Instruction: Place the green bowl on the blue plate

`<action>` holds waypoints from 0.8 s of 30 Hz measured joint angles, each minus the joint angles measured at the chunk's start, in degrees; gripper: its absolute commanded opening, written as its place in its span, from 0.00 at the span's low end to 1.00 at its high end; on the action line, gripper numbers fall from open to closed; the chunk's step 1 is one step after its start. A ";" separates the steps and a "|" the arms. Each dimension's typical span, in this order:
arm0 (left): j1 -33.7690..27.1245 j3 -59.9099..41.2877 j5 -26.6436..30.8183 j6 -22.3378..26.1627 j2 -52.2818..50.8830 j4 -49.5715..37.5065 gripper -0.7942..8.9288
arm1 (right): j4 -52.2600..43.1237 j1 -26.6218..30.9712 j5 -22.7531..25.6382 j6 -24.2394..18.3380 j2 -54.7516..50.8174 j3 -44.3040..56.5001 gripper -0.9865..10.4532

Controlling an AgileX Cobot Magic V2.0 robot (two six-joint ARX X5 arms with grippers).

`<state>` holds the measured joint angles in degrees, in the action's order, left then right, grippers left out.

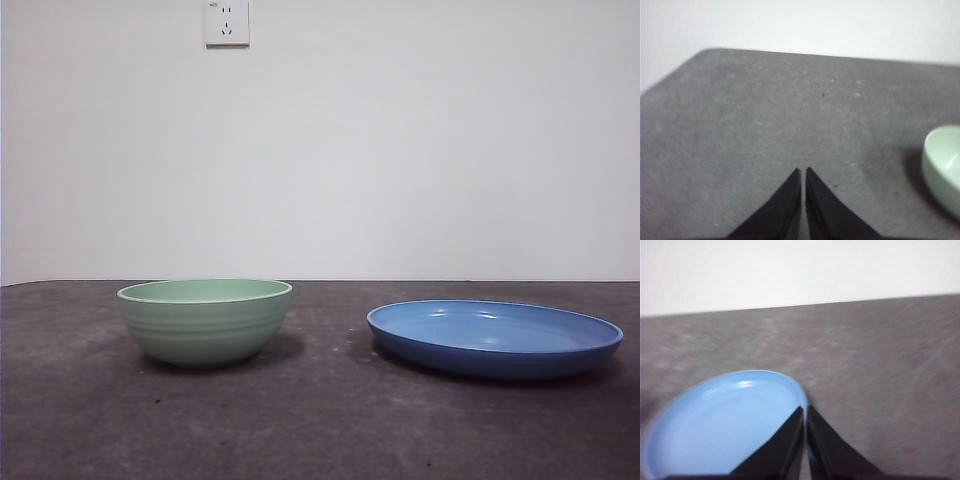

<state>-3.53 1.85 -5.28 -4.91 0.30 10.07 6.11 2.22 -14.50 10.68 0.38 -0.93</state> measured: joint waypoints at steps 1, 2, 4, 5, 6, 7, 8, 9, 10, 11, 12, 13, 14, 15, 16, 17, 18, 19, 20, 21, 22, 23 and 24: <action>0.00 0.00 0.00 -2.45 0.00 0.00 0.10 | 0.02 0.00 -0.33 1.44 0.00 0.00 0.09; 0.00 0.00 0.00 -5.88 0.00 0.00 0.10 | 0.07 0.00 -0.35 3.26 0.00 0.00 0.09; 0.02 0.00 0.00 -10.99 0.00 0.00 0.10 | 0.24 0.00 -0.37 5.57 0.00 0.00 0.09; 0.02 0.02 0.00 -14.03 0.00 -0.02 0.10 | 0.35 0.00 -0.37 7.08 0.00 0.00 0.09; 0.02 0.00 -0.02 -16.00 0.00 -0.04 0.10 | 0.39 0.00 -0.37 8.15 0.00 0.00 0.09; 0.00 0.00 -0.02 -17.46 0.00 -0.02 0.10 | 0.39 0.00 -0.42 9.29 0.00 0.00 0.09; 0.00 0.00 -0.37 -19.74 0.00 -0.04 0.10 | 0.37 0.00 -0.76 10.51 0.00 0.00 0.09; 0.00 0.02 -0.77 -21.07 0.00 -0.07 0.10 | 0.28 0.00 -1.40 11.17 0.00 0.00 0.09; 0.02 0.02 -1.16 -22.45 0.00 -0.09 0.10 | 0.00 0.00 -2.12 11.93 0.00 0.00 0.09; 0.00 0.07 -1.75 -23.65 0.00 -0.13 0.10 | -0.37 0.00 -2.38 12.41 0.00 -0.02 0.09; 0.00 0.09 -2.43 -24.61 0.00 -0.17 0.10 | -0.42 0.00 -2.40 12.81 0.00 -0.13 0.09; 0.00 0.22 -3.21 -25.35 0.00 -0.09 0.10 | -0.33 0.00 -2.38 13.11 0.00 -0.42 0.09; 0.00 0.68 -4.00 -26.21 0.02 0.26 0.10 | -0.22 0.00 -2.23 13.40 0.00 -1.05 0.09; 0.02 1.25 -4.50 -26.62 0.02 0.44 0.10 | -0.17 0.00 -2.03 13.53 0.02 -1.81 0.09; 0.02 1.90 -5.09 -27.08 0.02 0.48 0.10 | -0.20 0.00 -1.90 13.64 0.02 -2.69 0.09; 0.00 3.10 -5.75 -27.65 0.02 0.46 0.10 | -0.22 0.00 -1.79 13.70 0.02 -4.20 0.09; 0.00 4.17 -6.27 -27.89 0.09 0.46 0.10 | -0.42 0.00 -1.73 13.70 0.02 -5.51 0.09; 0.02 5.35 -6.60 -28.11 0.24 0.44 0.10 | -0.55 0.00 -1.64 13.75 0.02 -6.71 0.09; 0.02 6.95 -6.69 -28.26 0.59 0.44 0.10 | -0.66 0.00 -1.31 13.77 0.02 -8.39 0.09; 0.02 8.15 -6.69 -28.35 0.98 0.55 0.10 | -0.66 0.00 -0.94 13.77 0.02 -9.57 0.09; 0.02 9.75 -6.69 -28.48 1.64 1.29 0.10 | -0.61 0.00 -0.57 13.79 0.02 -10.84 0.09; 0.02 11.39 -6.69 -28.48 2.47 2.34 0.10 | -0.57 0.00 -0.42 13.77 0.15 -12.07 0.09; 0.02 12.90 -6.69 -28.41 3.34 3.39 0.10 | -0.35 0.00 -0.37 13.73 0.44 -13.20 0.09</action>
<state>-3.51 14.74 -11.97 -33.32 3.64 13.45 5.76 2.22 -14.87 24.40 0.82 -14.13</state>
